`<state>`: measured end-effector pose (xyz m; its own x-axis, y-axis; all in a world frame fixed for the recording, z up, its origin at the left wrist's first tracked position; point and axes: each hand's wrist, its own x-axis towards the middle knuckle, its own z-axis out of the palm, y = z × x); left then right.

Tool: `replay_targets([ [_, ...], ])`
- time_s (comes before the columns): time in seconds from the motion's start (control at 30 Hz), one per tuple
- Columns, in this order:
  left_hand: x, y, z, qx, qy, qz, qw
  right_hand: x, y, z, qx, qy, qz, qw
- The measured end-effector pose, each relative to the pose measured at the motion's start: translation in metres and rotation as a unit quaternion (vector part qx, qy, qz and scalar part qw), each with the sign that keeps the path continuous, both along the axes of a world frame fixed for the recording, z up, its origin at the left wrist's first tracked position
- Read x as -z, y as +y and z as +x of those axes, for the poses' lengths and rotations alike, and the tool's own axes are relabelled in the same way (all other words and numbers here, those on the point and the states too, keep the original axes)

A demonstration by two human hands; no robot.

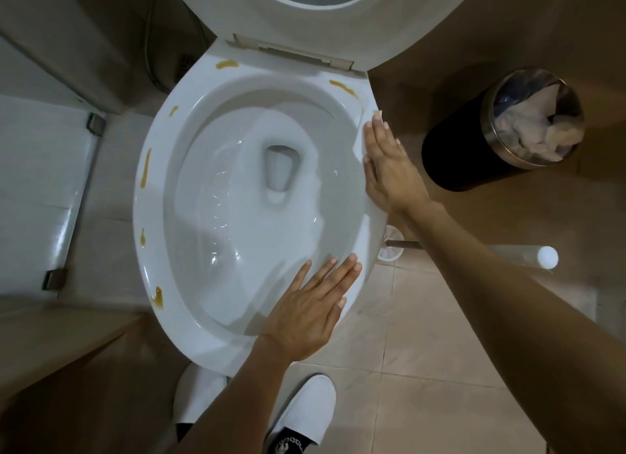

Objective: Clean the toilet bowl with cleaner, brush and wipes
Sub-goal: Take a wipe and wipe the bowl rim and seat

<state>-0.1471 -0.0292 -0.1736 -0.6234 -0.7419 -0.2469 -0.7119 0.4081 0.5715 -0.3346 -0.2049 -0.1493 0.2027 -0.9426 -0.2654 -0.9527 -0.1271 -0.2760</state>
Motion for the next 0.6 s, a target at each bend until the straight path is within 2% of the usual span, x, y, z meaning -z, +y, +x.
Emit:
replay_targets([
  [0.13,-0.002,-0.001,0.0,0.001,0.004,0.002,1.0,0.004,-0.027,0.008,0.007,0.012,-0.018,1.0],
  [0.37,-0.001,-0.002,0.0,0.004,-0.007,0.01,1.0,0.004,0.007,0.001,0.003,-0.004,-0.015,1.0],
  [0.6,-0.002,-0.003,0.0,0.003,0.0,0.029,1.0,0.006,-0.034,0.012,0.024,0.008,-0.025,0.999],
])
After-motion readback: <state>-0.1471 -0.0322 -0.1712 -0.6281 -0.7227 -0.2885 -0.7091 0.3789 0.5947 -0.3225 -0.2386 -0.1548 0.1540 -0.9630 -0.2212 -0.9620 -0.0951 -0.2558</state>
